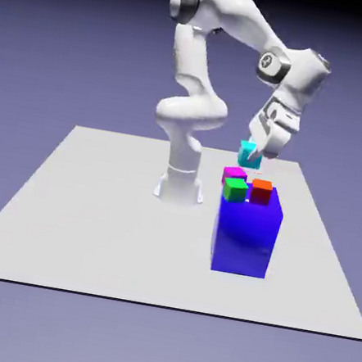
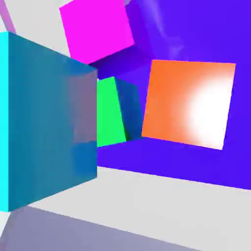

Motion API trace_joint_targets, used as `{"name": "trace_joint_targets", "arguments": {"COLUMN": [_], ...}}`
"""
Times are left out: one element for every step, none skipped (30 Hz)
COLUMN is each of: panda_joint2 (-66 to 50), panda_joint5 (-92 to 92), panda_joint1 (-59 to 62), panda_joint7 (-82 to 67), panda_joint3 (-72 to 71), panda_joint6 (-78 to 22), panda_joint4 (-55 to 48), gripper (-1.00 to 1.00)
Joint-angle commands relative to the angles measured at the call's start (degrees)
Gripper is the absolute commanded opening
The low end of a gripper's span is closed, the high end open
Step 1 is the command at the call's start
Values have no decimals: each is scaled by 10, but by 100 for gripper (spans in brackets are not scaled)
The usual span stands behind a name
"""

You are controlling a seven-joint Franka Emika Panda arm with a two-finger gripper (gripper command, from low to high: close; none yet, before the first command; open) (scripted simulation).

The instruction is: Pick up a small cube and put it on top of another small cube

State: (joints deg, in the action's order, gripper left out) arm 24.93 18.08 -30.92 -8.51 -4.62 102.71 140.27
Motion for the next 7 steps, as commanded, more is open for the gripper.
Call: {"name": "trace_joint_targets", "arguments": {"panda_joint2": [-4, -8, -13, -13, -13, -13, -9], "panda_joint5": [6, 12, 17, 18, 18, 18, 13], "panda_joint1": [3, 6, 9, 9, 9, 9, 6], "panda_joint7": [4, 8, 11, 12, 12, 12, 8], "panda_joint3": [4, 7, 11, 12, 12, 12, 8], "panda_joint6": [25, 50, 75, 79, 79, 79, 54], "panda_joint4": [21, 41, 61, 65, 65, 65, 44], "gripper": [-100, -100, -100, -100, 100, 100, 100]}}
